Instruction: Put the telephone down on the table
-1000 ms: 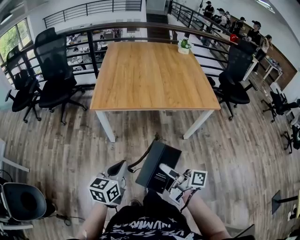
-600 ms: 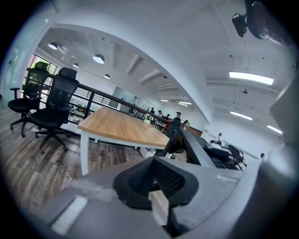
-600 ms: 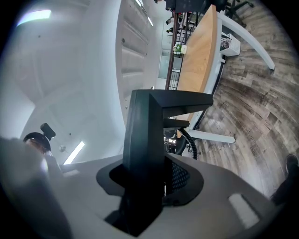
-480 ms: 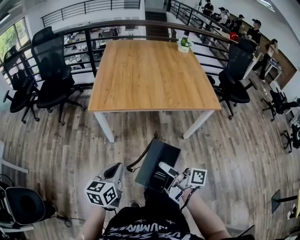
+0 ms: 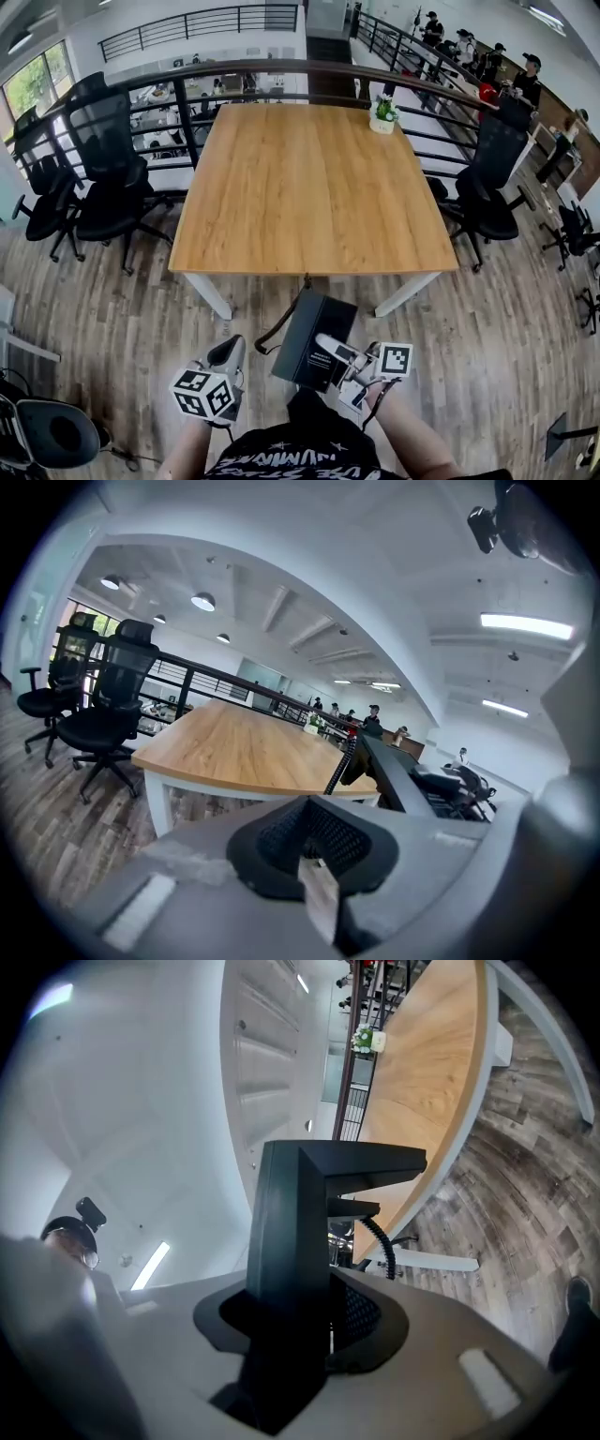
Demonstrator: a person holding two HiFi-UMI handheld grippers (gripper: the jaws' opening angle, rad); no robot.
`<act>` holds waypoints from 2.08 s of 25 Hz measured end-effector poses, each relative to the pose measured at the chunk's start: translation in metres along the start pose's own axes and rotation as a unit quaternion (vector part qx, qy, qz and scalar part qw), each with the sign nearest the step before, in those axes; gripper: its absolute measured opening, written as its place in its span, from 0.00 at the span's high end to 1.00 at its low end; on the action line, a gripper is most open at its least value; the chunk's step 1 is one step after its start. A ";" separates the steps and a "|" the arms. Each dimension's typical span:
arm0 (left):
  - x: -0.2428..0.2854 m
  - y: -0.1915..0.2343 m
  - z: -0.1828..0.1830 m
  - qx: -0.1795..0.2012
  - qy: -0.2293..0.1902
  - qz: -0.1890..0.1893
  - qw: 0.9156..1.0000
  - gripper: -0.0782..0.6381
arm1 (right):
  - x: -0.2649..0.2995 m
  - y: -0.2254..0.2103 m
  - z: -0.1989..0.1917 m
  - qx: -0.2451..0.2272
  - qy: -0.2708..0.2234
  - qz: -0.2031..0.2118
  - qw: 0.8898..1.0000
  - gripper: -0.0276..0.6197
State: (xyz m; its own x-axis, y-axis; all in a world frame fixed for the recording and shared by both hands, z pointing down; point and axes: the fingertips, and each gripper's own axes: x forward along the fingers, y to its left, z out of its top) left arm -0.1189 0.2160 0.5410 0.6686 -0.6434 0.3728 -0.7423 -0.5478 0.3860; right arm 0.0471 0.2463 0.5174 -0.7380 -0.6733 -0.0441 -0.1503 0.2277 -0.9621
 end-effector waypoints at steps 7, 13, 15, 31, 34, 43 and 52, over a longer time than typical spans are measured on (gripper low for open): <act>0.085 0.006 0.054 -0.001 -0.008 0.023 1.000 0.89 | 0.023 -0.018 0.098 -0.017 0.029 0.004 0.999 0.71; 0.140 0.007 0.076 0.000 -0.011 0.040 0.999 0.89 | 0.030 -0.043 0.154 -0.017 0.045 -0.002 0.999 0.71; 0.152 0.009 0.081 -0.001 -0.013 0.046 0.999 0.89 | 0.036 -0.048 0.167 -0.017 0.052 0.001 0.999 0.71; 0.231 0.069 0.160 0.010 -0.025 0.053 0.998 0.89 | 0.103 -0.082 0.260 -0.005 0.062 -0.014 0.998 0.71; 0.250 0.096 0.180 0.010 -0.029 0.048 0.998 0.89 | 0.134 -0.086 0.283 -0.010 0.061 -0.011 0.998 0.71; 0.301 0.195 0.263 0.013 -0.052 0.054 0.997 0.89 | 0.245 -0.102 0.358 -0.029 0.067 -0.006 0.997 0.71; 0.359 0.270 0.339 0.025 -0.046 0.049 0.997 0.89 | 0.350 -0.118 0.424 -0.039 0.083 -0.009 0.996 0.71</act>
State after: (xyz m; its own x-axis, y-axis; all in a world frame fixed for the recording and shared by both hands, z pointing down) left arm -0.0945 -0.3440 0.4931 0.5873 -0.7401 0.3275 -0.8069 -0.5040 0.3081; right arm 0.0859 -0.3146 0.5017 -0.8317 -0.5547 0.0250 -0.2110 0.2741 -0.9383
